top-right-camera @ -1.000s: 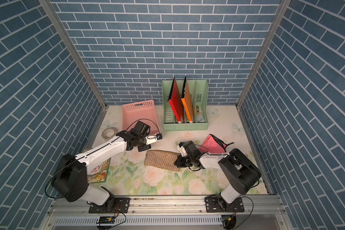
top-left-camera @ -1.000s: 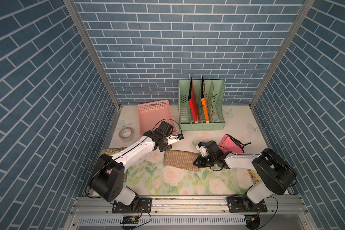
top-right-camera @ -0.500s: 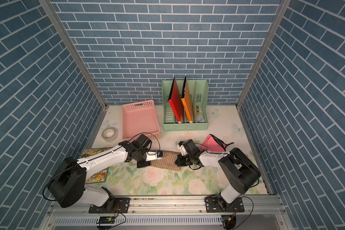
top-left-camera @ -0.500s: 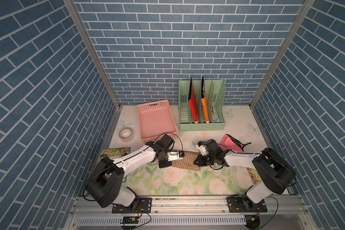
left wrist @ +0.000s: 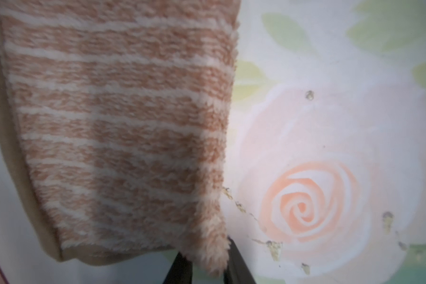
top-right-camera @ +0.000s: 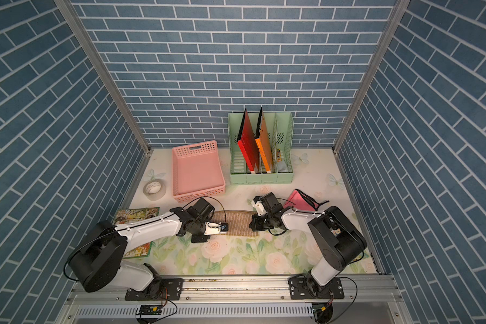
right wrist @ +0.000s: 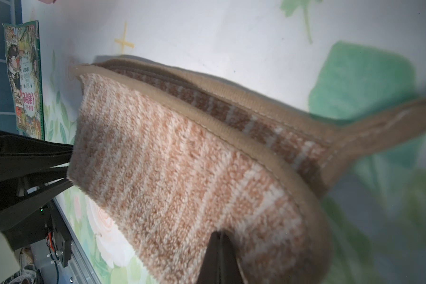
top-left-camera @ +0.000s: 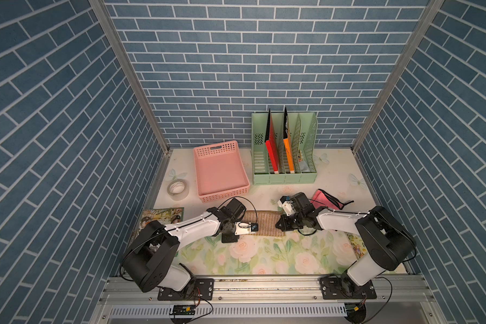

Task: Fold the square dishcloth
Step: Adjust the cleaning item at the center of the board.

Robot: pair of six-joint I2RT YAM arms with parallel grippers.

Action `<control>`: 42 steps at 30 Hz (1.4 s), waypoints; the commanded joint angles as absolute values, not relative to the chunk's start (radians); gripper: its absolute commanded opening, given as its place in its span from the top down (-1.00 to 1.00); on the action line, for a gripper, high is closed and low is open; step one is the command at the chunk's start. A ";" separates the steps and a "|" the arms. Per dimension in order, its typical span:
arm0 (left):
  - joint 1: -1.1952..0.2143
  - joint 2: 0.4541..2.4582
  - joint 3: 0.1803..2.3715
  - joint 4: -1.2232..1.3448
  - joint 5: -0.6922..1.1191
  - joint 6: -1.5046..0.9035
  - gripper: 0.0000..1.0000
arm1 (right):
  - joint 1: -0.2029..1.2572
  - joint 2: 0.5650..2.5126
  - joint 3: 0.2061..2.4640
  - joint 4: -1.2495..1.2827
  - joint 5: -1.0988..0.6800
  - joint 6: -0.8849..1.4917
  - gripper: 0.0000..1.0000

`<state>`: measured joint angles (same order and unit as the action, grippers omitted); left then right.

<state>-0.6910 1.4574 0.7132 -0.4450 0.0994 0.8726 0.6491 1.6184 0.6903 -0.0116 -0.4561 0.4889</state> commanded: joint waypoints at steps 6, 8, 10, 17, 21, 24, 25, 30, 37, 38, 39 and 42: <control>-0.710 1.447 0.610 -0.451 -0.046 1.016 0.76 | 0.599 1.635 0.683 -0.181 -0.341 0.384 1.00; -0.708 1.424 0.567 -0.461 -0.109 1.064 0.87 | 0.588 1.631 0.687 -0.195 -0.335 0.371 1.00; -0.694 1.405 0.551 -0.459 -0.155 1.100 0.97 | 0.586 1.635 0.694 -0.206 -0.332 0.360 1.00; -0.620 1.392 0.831 -0.630 -0.036 1.022 0.69 | 0.588 1.616 0.712 -0.212 -0.351 0.353 1.00; -0.745 1.421 0.953 -0.811 0.098 0.945 -0.07 | 0.589 1.591 0.716 -0.205 -0.375 0.359 1.00; -0.808 1.459 0.998 -0.825 0.175 0.885 -0.09 | 0.592 1.576 0.716 -0.195 -0.393 0.371 1.00; -0.811 1.473 1.012 -0.803 0.193 0.865 -0.07 | 0.592 1.573 0.717 -0.194 -0.398 0.374 1.00; -0.811 1.556 1.006 -0.602 0.099 0.749 0.24 | 0.597 1.555 0.712 -0.196 -0.414 0.384 1.00; -0.791 1.620 0.859 -0.476 -0.074 0.788 0.45 | 0.609 1.523 0.678 -0.185 -0.436 0.409 1.00; -0.789 1.620 0.835 -0.465 -0.082 0.794 0.46 | 0.614 1.518 0.673 -0.186 -0.436 0.412 1.00; -0.787 1.618 0.811 -0.455 -0.092 0.800 0.46 | 0.623 1.513 0.665 -0.188 -0.434 0.414 1.00; -0.781 1.614 0.755 -0.427 -0.133 0.815 0.46 | 0.662 1.500 0.647 -0.202 -0.426 0.426 1.00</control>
